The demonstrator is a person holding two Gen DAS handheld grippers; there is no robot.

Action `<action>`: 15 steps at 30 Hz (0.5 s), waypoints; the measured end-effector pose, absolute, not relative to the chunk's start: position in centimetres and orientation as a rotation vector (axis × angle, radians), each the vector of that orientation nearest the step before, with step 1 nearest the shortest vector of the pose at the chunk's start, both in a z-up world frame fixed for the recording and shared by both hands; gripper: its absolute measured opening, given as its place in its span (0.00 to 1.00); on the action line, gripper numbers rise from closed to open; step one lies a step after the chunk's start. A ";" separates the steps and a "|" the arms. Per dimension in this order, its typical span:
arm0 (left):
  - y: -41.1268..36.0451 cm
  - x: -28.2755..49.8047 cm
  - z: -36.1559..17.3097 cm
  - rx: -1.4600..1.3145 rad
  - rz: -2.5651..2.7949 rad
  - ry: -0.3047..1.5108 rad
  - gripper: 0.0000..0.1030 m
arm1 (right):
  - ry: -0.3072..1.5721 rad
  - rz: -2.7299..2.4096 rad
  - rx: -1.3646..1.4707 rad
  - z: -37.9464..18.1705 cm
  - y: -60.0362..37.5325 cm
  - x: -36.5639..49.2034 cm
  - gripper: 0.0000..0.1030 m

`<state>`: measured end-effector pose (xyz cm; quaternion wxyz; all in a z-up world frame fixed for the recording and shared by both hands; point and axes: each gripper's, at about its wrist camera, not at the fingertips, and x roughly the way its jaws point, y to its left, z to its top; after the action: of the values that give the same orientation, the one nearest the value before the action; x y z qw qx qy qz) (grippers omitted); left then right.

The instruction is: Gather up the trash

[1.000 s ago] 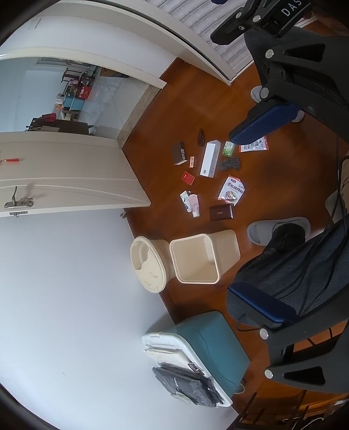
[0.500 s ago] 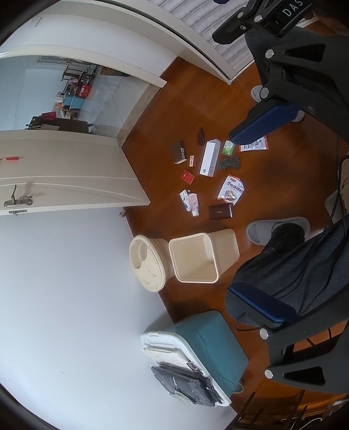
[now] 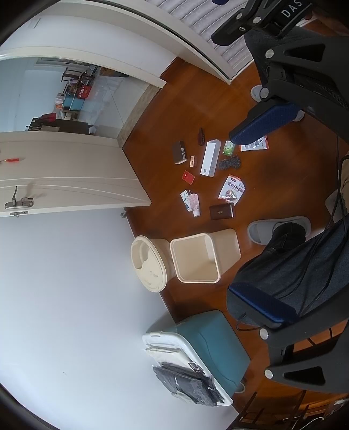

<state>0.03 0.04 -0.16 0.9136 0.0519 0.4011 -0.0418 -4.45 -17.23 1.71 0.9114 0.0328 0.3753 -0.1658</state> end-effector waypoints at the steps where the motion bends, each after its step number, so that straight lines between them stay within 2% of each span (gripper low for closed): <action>1: 0.0 0.0 -0.2 0.108 -0.086 0.827 1.00 | 0.774 -0.342 0.068 1.7 -17.2 -4.5 1.00; 15: 0.0 0.0 -0.2 0.109 -0.087 0.827 1.00 | 0.776 -0.341 0.069 1.6 -17.2 -4.5 1.00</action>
<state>0.01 -0.01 -0.18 0.9134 0.0528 0.4014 -0.0423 -4.49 -17.24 1.65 0.9109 0.0337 0.3766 -0.1653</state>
